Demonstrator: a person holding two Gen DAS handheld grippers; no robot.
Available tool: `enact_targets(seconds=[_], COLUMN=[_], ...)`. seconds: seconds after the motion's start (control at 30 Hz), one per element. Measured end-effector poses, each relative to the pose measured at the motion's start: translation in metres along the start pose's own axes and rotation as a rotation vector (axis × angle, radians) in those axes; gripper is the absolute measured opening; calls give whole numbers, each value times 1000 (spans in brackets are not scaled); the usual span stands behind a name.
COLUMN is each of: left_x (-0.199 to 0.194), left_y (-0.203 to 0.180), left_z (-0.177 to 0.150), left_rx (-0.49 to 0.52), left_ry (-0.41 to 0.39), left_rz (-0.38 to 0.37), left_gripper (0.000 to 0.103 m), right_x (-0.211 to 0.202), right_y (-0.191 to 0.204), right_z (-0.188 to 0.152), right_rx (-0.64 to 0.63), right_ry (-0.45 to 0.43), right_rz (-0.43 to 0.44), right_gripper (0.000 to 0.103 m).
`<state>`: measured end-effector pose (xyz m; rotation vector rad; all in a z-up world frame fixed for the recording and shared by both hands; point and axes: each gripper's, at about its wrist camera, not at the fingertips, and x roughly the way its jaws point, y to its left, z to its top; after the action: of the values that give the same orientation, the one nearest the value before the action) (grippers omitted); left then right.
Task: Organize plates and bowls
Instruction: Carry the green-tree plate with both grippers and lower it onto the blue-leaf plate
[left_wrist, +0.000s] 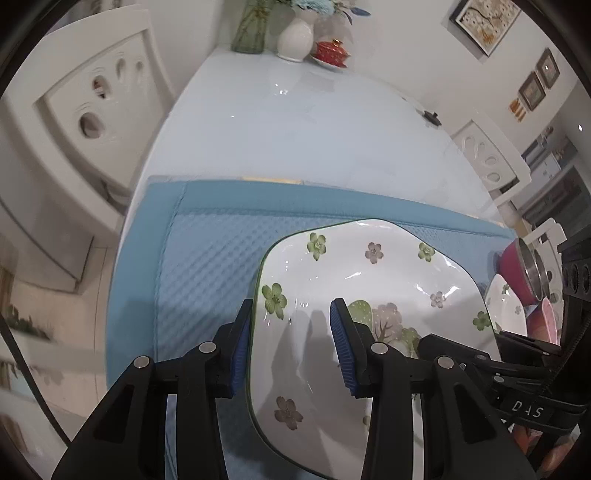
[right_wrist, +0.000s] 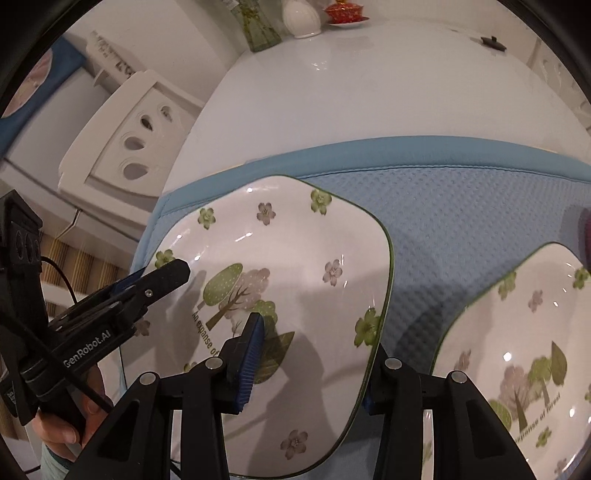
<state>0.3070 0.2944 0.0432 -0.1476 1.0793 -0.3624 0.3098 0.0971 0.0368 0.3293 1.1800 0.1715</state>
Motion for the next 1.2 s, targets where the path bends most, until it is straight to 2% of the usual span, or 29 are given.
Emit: enact_targets(seconds=[0.23, 0.43, 0.67, 0.9, 1.2], left_x=[-34, -78, -120, -139, -139], left_y=[-7, -27, -49, -63, -71], left_z=[-30, -54, -93, -144, -196], left_rx=[-38, -16, -2, -21, -32], left_ry=[-42, -107, -128, -86, -23], left_rz=[8, 10, 6, 1, 14], left_gripper=[37, 37, 37, 37, 35], right_x=[-16, -53, -93, -116, -117], right_y=[12, 23, 33, 28, 7], right_z=[-20, -47, -91, -143, -199], right_rx=[-72, -149, -193, -196, -170], right_ry=[-8, -54, -65, -36, 44], right_rz=[-6, 23, 42, 39, 42], right_gripper=[43, 43, 43, 43, 43])
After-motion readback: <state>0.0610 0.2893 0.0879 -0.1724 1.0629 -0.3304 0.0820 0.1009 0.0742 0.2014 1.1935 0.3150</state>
